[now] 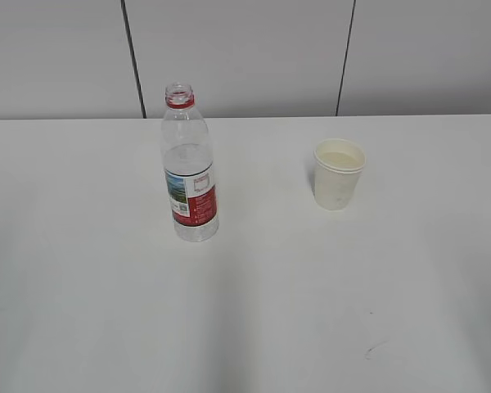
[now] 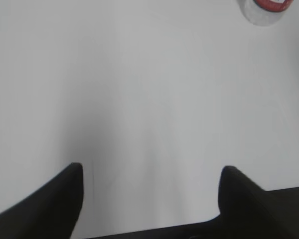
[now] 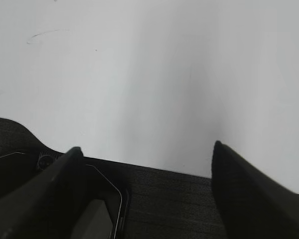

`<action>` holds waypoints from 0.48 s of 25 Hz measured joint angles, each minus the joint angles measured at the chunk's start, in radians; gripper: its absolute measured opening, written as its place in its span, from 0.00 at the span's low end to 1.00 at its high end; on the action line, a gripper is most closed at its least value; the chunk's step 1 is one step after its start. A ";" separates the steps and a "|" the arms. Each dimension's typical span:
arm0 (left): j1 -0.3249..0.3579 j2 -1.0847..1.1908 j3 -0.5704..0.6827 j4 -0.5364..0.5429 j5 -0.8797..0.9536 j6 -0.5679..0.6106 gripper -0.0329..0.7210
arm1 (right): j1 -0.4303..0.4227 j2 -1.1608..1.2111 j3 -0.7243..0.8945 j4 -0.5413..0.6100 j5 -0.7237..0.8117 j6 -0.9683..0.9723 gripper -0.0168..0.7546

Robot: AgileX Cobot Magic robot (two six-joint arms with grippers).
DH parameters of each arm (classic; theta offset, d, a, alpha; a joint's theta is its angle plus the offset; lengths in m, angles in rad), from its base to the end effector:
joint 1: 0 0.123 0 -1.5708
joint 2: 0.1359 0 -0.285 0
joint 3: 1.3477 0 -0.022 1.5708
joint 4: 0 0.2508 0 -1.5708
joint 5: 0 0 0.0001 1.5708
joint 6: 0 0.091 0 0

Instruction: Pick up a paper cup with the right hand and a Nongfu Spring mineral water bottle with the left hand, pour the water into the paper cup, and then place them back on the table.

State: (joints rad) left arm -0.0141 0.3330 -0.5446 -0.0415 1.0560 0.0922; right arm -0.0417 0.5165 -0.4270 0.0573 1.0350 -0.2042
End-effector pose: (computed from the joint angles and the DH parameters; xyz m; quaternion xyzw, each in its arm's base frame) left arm 0.0450 -0.0039 0.2841 0.0465 0.9170 -0.0052 0.3961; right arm 0.0707 0.0015 0.2392 -0.0707 0.9617 -0.0049 0.2649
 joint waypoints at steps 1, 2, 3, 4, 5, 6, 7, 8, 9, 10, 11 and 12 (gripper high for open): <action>0.000 -0.024 0.000 0.000 0.001 0.000 0.71 | 0.000 0.000 0.000 0.000 0.000 0.000 0.78; 0.000 -0.046 0.000 0.000 0.002 0.000 0.71 | 0.000 0.000 0.000 0.000 0.000 0.000 0.78; 0.000 -0.075 0.000 0.000 0.002 0.000 0.71 | 0.000 -0.004 0.000 0.000 0.000 0.000 0.78; 0.000 -0.103 0.000 0.000 0.003 0.000 0.70 | 0.000 -0.010 0.000 0.000 0.000 0.000 0.78; 0.000 -0.127 0.000 0.000 0.003 0.000 0.70 | 0.000 -0.021 0.000 0.000 0.000 0.000 0.78; 0.000 -0.156 0.000 0.000 0.004 0.000 0.70 | 0.000 -0.034 0.000 0.000 0.000 0.000 0.78; 0.000 -0.182 0.000 0.000 0.006 0.000 0.70 | 0.000 -0.045 0.000 0.000 0.000 0.000 0.78; 0.000 -0.207 0.000 0.000 0.009 0.000 0.70 | 0.000 -0.061 0.000 0.000 0.002 0.000 0.78; 0.000 -0.228 0.000 0.000 0.011 -0.001 0.69 | 0.000 -0.077 0.000 0.000 0.002 0.000 0.78; 0.000 -0.251 0.000 0.000 0.012 -0.001 0.69 | 0.000 -0.092 0.000 0.000 0.002 0.000 0.78; 0.000 -0.272 0.000 0.001 0.014 -0.001 0.69 | 0.000 -0.111 0.000 0.000 0.002 0.000 0.78; 0.000 -0.293 0.000 0.001 0.015 -0.001 0.69 | 0.000 -0.132 0.000 0.000 0.002 0.000 0.78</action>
State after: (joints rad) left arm -0.0141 0.0396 -0.5446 -0.0405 1.0710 0.0912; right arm -0.0417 0.3845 -0.4270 0.0573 1.0365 -0.2042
